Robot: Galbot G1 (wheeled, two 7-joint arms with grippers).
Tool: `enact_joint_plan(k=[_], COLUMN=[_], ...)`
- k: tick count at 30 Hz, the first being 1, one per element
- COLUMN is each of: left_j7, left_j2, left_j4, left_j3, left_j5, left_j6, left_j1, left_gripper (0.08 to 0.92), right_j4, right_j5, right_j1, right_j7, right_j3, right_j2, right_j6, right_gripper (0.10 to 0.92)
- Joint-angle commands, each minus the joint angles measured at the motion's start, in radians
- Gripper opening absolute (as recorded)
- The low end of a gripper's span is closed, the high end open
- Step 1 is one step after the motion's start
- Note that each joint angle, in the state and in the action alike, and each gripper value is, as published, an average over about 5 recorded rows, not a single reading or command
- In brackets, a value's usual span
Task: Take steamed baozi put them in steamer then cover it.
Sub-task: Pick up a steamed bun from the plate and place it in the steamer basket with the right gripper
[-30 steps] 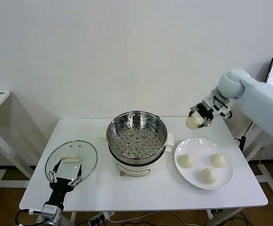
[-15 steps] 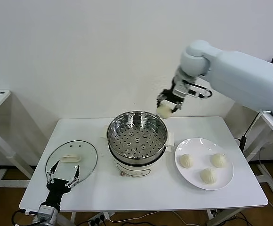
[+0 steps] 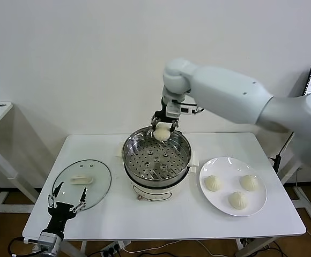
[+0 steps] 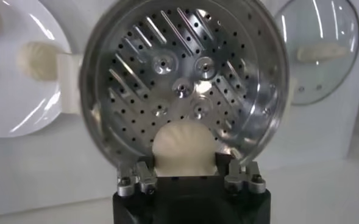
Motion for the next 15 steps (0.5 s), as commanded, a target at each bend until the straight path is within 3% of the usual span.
enact_joint_plan(k=[1,15], left_j7=[0.001,0.004], left_j2=[0.003,0.002], left_j4=[0.004,0.009], left_j3=[0.0,-0.002], left_j5=[-0.002,-0.003], left_j6=[0.0,-0.005], left_j1=[-0.004,-0.003], left_gripper=[0.823,0.823], right_j4=[-0.239,-0.382], right_j5=[-0.157,-0.255], right_j1=[-0.135,-0.165], right_j7=[0.022,0.062], right_j3=[0.107,0.186], right_j2=[0.111,0.192], right_j6=[0.091,0.096], right_gripper=[0.667,0.665])
